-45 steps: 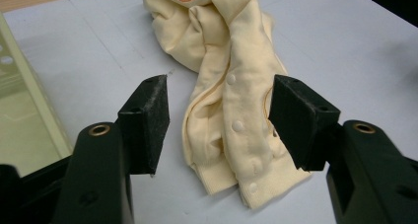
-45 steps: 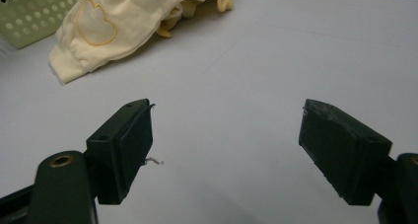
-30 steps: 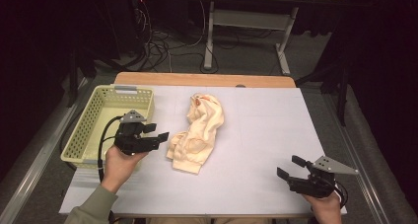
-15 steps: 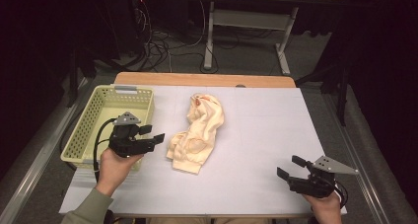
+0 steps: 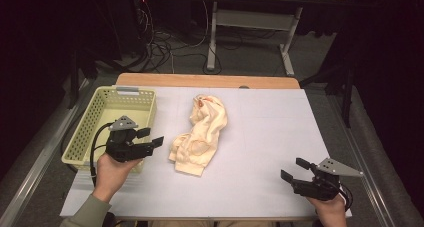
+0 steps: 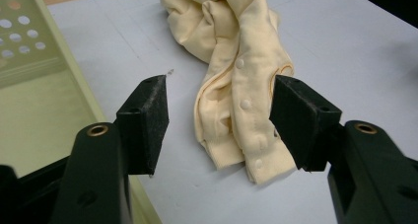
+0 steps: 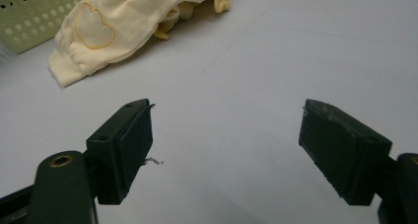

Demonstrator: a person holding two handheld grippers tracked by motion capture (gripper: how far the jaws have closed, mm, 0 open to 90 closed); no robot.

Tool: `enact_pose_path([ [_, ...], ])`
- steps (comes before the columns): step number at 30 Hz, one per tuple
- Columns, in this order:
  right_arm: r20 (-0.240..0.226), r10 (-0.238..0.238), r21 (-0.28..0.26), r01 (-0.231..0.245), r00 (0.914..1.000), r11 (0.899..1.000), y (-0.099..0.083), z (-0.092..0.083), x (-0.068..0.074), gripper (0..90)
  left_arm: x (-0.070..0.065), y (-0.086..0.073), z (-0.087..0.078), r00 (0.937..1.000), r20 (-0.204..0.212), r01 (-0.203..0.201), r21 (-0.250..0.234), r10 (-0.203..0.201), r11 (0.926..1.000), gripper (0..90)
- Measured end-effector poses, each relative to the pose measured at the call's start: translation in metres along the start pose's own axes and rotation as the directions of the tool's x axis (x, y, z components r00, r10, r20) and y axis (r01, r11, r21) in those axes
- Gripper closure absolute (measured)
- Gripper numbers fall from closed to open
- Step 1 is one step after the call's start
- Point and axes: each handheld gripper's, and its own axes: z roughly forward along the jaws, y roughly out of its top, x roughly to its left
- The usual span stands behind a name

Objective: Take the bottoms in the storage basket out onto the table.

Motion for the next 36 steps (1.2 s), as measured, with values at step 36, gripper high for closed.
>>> enact_pose_path([
  [36,0.000,-0.001,0.004,0.001,1.0000,1.000,0.000,0.000,0.000,21.0,0.008,-0.022,-0.023,0.9991,-0.033,0.025,-0.060,-0.027,0.9979,36.8],
])
